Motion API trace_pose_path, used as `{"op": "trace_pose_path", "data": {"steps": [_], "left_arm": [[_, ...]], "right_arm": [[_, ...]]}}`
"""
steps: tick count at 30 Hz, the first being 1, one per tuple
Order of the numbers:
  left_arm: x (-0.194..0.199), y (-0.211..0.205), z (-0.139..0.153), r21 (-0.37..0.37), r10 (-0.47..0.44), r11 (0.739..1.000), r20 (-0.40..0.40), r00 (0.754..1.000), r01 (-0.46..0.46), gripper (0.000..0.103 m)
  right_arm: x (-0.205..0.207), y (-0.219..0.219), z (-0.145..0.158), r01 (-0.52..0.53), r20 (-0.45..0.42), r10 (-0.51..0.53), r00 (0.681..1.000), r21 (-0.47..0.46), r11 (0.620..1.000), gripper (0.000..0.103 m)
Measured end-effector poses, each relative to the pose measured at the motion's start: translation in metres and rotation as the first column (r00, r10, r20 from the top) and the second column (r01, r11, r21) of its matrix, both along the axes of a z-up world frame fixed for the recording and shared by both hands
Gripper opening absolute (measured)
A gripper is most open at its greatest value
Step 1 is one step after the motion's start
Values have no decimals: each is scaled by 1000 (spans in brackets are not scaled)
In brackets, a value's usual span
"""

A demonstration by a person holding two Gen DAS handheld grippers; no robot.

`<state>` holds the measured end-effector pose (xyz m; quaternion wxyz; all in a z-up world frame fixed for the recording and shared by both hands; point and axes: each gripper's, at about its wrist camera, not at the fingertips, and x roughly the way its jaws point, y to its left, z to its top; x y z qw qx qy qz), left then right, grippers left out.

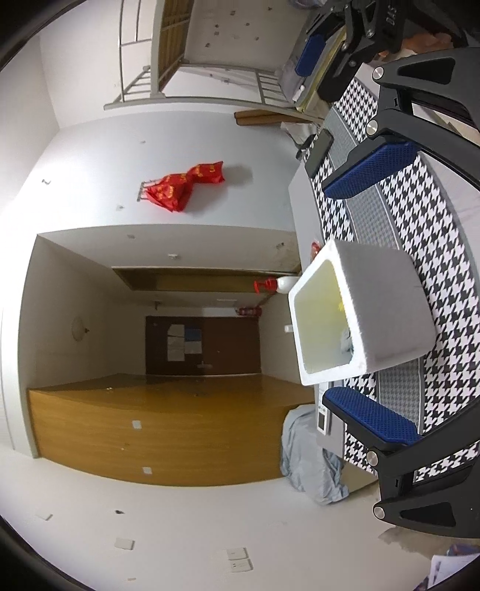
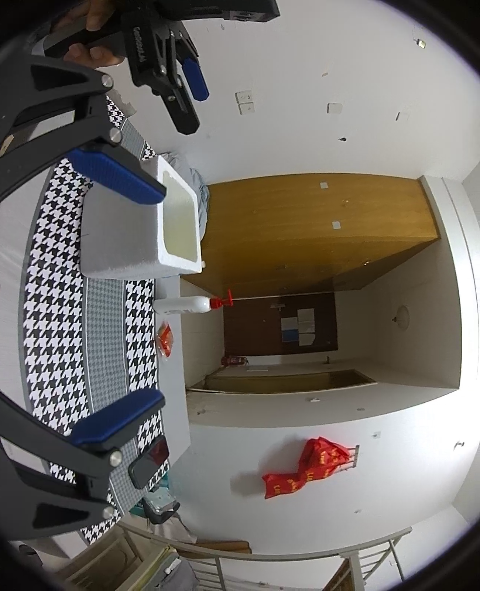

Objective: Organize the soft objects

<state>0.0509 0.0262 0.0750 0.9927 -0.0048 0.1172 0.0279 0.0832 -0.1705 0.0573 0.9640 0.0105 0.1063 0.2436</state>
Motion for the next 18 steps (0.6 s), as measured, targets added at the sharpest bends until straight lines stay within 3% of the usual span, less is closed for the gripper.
{"op": "trace_pose_path", "data": {"steps": [8,18], "left_arm": [[-40,-15,-6,28,5,1000,61,998,-7,102],[-75,-13,-30,-1,41,999,85,996,-41,102]], "right_arm": [[-27,-3,-2,-2,14,2,1000,10,1000,101],[-57,-3,-18,-20,24,20,1000,14,1000,101]]}}
